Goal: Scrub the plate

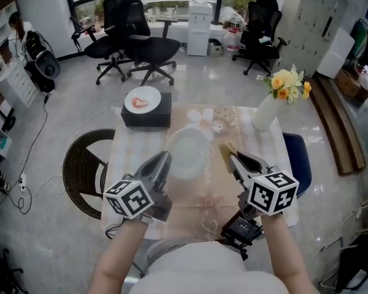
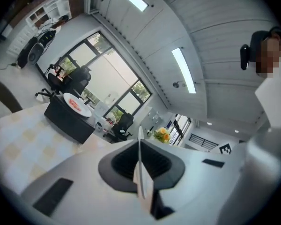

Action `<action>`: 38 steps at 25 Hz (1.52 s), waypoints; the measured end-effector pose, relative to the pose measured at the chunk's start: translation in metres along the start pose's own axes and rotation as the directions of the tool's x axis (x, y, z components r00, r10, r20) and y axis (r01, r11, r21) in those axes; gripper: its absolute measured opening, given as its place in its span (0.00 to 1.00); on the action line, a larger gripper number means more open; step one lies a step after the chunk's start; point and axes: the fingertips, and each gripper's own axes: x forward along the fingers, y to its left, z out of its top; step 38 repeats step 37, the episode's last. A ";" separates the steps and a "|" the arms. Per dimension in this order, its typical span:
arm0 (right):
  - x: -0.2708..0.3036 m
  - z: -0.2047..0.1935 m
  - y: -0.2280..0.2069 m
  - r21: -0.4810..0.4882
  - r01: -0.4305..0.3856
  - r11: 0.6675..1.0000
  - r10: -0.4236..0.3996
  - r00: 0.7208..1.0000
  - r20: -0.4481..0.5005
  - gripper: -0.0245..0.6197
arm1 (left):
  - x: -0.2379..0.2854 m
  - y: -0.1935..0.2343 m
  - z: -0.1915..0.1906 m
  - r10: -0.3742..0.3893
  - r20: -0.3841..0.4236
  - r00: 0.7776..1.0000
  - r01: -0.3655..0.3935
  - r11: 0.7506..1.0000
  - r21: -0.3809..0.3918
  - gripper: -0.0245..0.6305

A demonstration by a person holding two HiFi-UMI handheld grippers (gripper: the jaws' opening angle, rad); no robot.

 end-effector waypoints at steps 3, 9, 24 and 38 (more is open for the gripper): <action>0.002 0.005 -0.002 0.012 0.002 1.000 -0.002 1.000 0.023 0.11 | 0.000 0.001 0.009 0.008 0.049 0.999 -0.005 0.998 -0.065 0.07; 0.006 0.012 -0.006 0.039 0.004 0.999 -0.006 0.998 0.069 0.11 | 0.002 -0.001 0.018 0.002 0.093 0.996 0.007 0.995 -0.096 0.07; 0.005 0.013 -0.002 0.034 0.001 0.999 -0.004 0.996 0.092 0.11 | 0.007 -0.013 0.017 -0.028 0.087 0.996 0.037 0.994 -0.106 0.07; 0.002 0.004 -0.002 0.047 0.002 0.999 -0.006 0.997 0.083 0.11 | 0.007 -0.018 0.016 -0.044 0.092 0.995 0.055 0.990 -0.127 0.07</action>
